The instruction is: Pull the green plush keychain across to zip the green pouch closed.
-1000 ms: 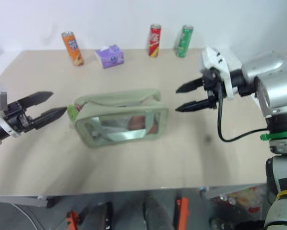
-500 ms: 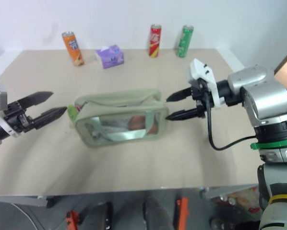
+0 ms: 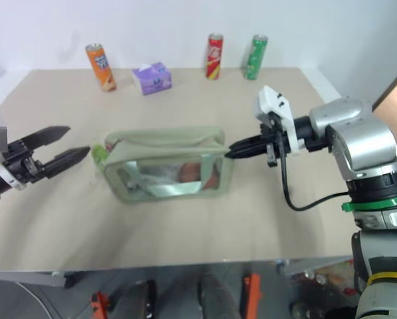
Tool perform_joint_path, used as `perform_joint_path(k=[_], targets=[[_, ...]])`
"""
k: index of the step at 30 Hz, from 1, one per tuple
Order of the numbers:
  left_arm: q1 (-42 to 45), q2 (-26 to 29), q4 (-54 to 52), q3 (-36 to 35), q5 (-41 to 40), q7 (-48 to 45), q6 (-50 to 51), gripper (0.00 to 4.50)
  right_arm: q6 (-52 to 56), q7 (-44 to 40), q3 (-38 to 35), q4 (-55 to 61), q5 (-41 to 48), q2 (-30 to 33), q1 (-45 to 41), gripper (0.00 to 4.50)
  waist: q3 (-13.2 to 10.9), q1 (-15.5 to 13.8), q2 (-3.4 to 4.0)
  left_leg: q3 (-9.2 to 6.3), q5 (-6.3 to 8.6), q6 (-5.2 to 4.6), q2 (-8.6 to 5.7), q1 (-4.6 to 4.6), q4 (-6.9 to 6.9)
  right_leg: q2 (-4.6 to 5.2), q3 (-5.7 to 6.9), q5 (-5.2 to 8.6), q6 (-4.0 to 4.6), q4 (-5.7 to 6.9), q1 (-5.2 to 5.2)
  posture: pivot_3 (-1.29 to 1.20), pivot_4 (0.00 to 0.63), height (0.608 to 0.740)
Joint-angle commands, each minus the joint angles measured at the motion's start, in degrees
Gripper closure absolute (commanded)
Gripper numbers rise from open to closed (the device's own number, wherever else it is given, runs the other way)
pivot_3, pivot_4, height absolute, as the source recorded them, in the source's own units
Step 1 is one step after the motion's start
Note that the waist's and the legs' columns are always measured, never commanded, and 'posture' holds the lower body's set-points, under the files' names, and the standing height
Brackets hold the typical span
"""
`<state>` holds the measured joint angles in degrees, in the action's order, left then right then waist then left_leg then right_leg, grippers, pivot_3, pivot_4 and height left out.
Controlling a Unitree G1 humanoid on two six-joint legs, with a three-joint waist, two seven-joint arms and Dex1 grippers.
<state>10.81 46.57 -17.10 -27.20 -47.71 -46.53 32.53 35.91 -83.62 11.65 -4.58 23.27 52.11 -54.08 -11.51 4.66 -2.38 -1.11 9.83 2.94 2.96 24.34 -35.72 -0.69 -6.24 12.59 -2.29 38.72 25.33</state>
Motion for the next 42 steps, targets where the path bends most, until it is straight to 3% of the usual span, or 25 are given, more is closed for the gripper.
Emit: perform_joint_path(k=[1,8,15,19,24,36,42], targets=[[-0.76,0.79,-2.18,-3.27,-0.99,0.52,-0.02,0.0,-0.2,-0.74,-2.26,1.18,0.7,0.18,-1.07,4.41,0.0,0.0,0.0,0.0,0.0,0.0,0.0,0.0,0.0,0.0,0.0,0.0,0.0,0.0,0.0,0.0,0.15,0.74],[-5.76,1.31,-2.65,-10.26,-5.24,0.26,2.54,0.0,-0.7,-1.34,-1.94,0.46,0.21,-0.08,-1.81,4.41,0.0,0.12,0.0,0.01,0.0,0.0,0.01,0.0,0.0,0.0,0.0,0.01,0.02,0.0,0.01,0.0,0.15,0.74],[-15.7,3.69,-3.93,-11.91,-1.7,-3.57,2.09,0.0,-0.7,-1.33,-1.71,-0.15,-0.22,-1.2,-1.99,4.41,0.0,0.31,0.0,-0.02,0.0,0.0,0.02,-0.01,0.04,0.0,0.04,0.05,0.08,0.0,0.03,0.0,0.15,0.74],[-14.88,2.81,-5.33,-12.03,-4.24,-2.61,3.01,0.0,-0.4,-0.8,-1.74,-0.17,-0.35,-1.96,-1.65,4.41,0.0,0.33,-0.01,0.0,0.0,0.0,0.02,-0.02,-0.02,0.01,0.03,0.04,0.08,0.0,0.02,0.0,0.15,0.74],[-14.37,2.43,-11.6,-7.17,-6.64,-1.86,4.69,0.0,0.76,0.25,-1.85,0.71,-0.15,-2.38,-0.93,4.41,0.0,0.63,0.0,0.03,0.0,0.0,0.03,-0.03,0.0,0.01,0.02,0.04,0.08,0.0,0.03,0.0,0.15,0.74],[-7.59,-0.45,2.64,-7.21,-4.67,1.92,3.74,0.0,2.93,1.82,-3.22,3.48,0.84,-1.55,0.87,4.41,0.02,1.04,-0.03,0.01,0.0,0.0,0.03,-0.07,0.06,-0.02,0.01,0.05,0.09,0.04,0.02,0.0,0.15,0.74],[-4.33,-1.32,6.75,-0.98,-0.88,0.67,2.76,0.0,3.71,2.74,-4.14,4.61,1.51,-1.28,1.87,4.41,0.02,1.04,-0.02,-0.01,0.0,0.0,0.03,-0.08,0.09,-0.04,0.02,0.05,0.09,0.04,0.03,0.0,0.15,0.74]])
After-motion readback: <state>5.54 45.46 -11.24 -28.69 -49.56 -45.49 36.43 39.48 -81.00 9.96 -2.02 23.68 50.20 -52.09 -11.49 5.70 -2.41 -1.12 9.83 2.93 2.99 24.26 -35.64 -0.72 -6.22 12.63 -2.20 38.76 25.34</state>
